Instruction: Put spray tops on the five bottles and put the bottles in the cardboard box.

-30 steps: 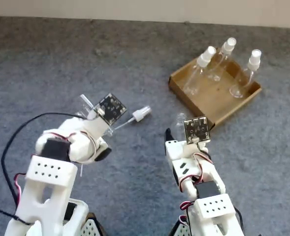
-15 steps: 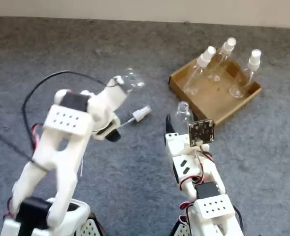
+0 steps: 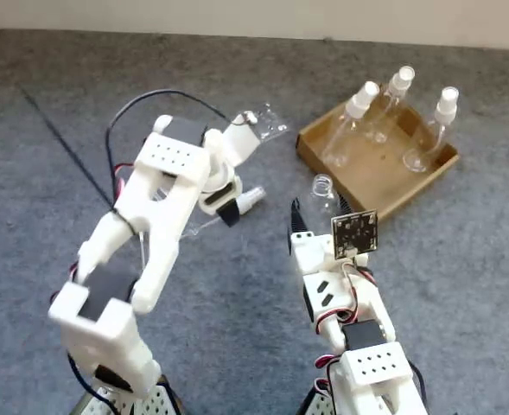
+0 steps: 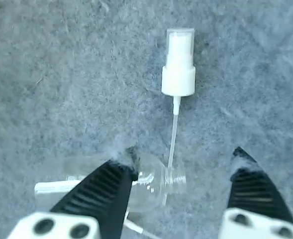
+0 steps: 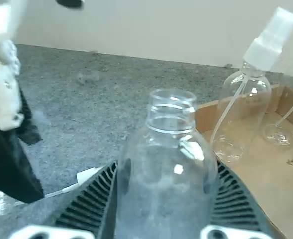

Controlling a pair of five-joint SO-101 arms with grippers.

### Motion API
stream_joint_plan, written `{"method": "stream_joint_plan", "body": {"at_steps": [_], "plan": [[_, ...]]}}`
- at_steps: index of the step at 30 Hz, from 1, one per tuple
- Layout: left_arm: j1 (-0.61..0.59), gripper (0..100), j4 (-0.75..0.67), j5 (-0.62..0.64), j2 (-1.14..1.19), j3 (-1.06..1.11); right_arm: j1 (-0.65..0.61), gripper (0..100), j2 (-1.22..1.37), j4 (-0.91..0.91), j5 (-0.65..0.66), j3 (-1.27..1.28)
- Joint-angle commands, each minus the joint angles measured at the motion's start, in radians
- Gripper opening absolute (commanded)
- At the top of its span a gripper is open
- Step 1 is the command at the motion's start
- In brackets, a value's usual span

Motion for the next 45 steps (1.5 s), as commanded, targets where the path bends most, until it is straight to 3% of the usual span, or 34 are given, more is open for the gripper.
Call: {"method": "stream_joint_plan", "body": {"at_steps": [1,11,20,30,37,45], "plan": [[0.016,27,0.055,-0.009,0.107,-0.203,0.012,17.7,-0.021,-0.025,0.012,0.07],[0.051,27,0.238,-0.009,0.437,-0.631,0.012,17.7,-0.021,-0.025,0.014,0.081],[0.079,27,0.264,-0.009,0.679,-0.858,0.012,17.7,-0.021,-0.025,0.014,0.081],[0.062,26,0.256,-0.009,0.766,-0.906,0.012,17.7,-0.021,-0.025,0.014,0.081],[0.068,9,0.261,-0.009,0.768,-0.903,0.012,17.7,-0.021,-0.025,0.014,0.081],[0.071,9,0.256,-0.008,0.756,-0.921,0.012,17.7,-0.021,-0.025,0.014,0.087]]}}
